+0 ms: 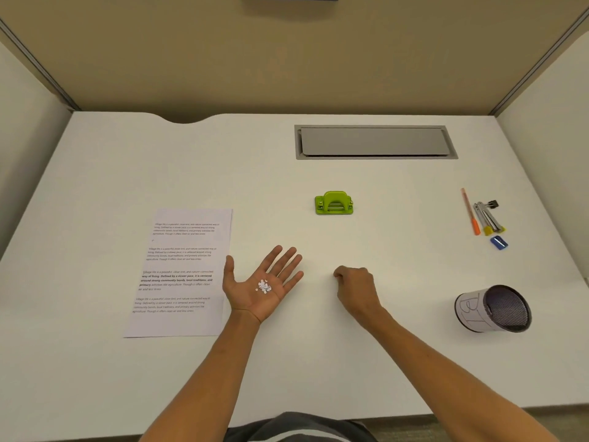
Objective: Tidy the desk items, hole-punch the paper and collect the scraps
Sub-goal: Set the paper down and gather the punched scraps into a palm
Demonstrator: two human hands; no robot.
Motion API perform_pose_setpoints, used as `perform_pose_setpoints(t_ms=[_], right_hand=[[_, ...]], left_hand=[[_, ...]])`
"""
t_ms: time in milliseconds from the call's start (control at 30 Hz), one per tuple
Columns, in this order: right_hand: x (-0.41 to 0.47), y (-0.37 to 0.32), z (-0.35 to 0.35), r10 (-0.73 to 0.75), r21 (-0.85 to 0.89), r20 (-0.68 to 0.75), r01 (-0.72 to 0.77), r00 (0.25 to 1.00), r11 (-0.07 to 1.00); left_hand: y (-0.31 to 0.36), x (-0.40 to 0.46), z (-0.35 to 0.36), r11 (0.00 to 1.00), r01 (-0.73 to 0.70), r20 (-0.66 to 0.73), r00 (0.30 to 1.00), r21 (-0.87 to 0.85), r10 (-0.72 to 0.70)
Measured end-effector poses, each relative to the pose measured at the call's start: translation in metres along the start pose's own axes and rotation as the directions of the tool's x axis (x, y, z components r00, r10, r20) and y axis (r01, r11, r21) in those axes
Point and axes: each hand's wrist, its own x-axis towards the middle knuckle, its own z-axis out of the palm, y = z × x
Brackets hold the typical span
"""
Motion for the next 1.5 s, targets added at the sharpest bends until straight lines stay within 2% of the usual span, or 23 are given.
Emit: perform_pose_setpoints(t_ms=[67,167,233,300,433,600,700,767,833,933,967,1033,1100,1233,1333,1433,1500], right_hand=[[-0.002,-0.009,-0.013,0.112,0.288,-0.027,-0.100,0.993,0.952],[-0.013,-0.045,-0.038,0.004,0.489,0.011,-0.009,1.000,0.872],[-0.021,-0.070,-0.050,-0.139,0.487,0.051,0.097,0.989,0.868],[-0.026,-0.086,-0.052,-0.221,0.429,0.097,0.159,0.970,0.889],[-0.028,-0.095,-0.049,-0.223,0.373,0.165,0.149,0.961,0.916],[-0.030,-0.088,-0.057,-0.182,0.342,0.004,0.169,0.983,0.924],[-0.032,-0.081,-0.066,-0.198,0.492,-0.080,0.212,0.977,0.844],[-0.031,-0.070,-0.072,-0.136,0.618,-0.118,0.180,0.984,0.765],[-0.026,-0.053,-0.074,0.021,0.741,-0.117,0.073,0.993,0.667],[-0.022,-0.015,-0.066,0.282,0.884,0.014,-0.144,0.959,0.446],[-0.023,-0.001,-0.061,0.350,0.872,0.044,-0.207,0.936,0.444],[-0.025,0.022,-0.048,0.416,0.747,0.048,-0.309,0.908,0.589],[-0.030,0.033,-0.033,0.404,0.608,0.043,-0.344,0.914,0.715],[-0.033,0.030,-0.005,0.230,0.387,0.007,-0.214,0.973,0.897],[-0.024,0.017,0.005,0.127,0.335,-0.031,-0.109,0.991,0.936],[-0.012,0.008,0.006,-0.029,0.328,0.044,0.013,0.999,0.945],[-0.008,0.011,0.001,-0.068,0.319,0.037,0.053,0.997,0.946]], left_hand=[[-0.006,0.002,0.002,1.000,0.012,-0.033,0.999,0.020,-0.011],[-0.016,0.004,0.008,0.998,0.019,-0.069,0.998,0.057,-0.015],[-0.024,0.006,0.015,0.996,0.010,-0.092,0.996,0.085,-0.002],[-0.032,0.007,0.019,0.995,-0.009,-0.121,0.992,0.103,0.022],[-0.043,0.010,0.024,0.990,0.012,-0.159,0.987,0.143,0.011],[-0.048,0.010,0.032,0.996,0.000,-0.084,0.996,0.095,0.008],[-0.048,0.010,0.032,0.996,-0.005,-0.075,0.997,0.088,0.011],[-0.048,0.010,0.031,0.996,-0.008,-0.080,0.997,0.091,0.015],[-0.046,0.009,0.028,0.998,0.002,-0.064,0.998,0.065,0.003],[-0.041,0.009,0.018,0.999,0.020,-0.040,0.999,0.045,-0.018],[-0.039,0.010,0.014,0.999,0.025,-0.034,0.999,0.036,-0.024],[-0.037,0.011,0.009,1.000,0.023,-0.020,1.000,0.020,-0.023],[-0.035,0.011,0.005,1.000,0.017,-0.014,1.000,0.016,-0.017],[-0.035,0.009,0.003,1.000,-0.006,-0.003,1.000,0.004,0.006],[-0.031,0.010,0.004,1.000,-0.021,-0.005,1.000,0.017,0.021],[-0.028,0.009,0.003,0.999,-0.029,-0.011,1.000,0.024,0.029],[-0.026,0.010,0.001,0.999,-0.031,-0.011,0.999,0.030,0.031]])
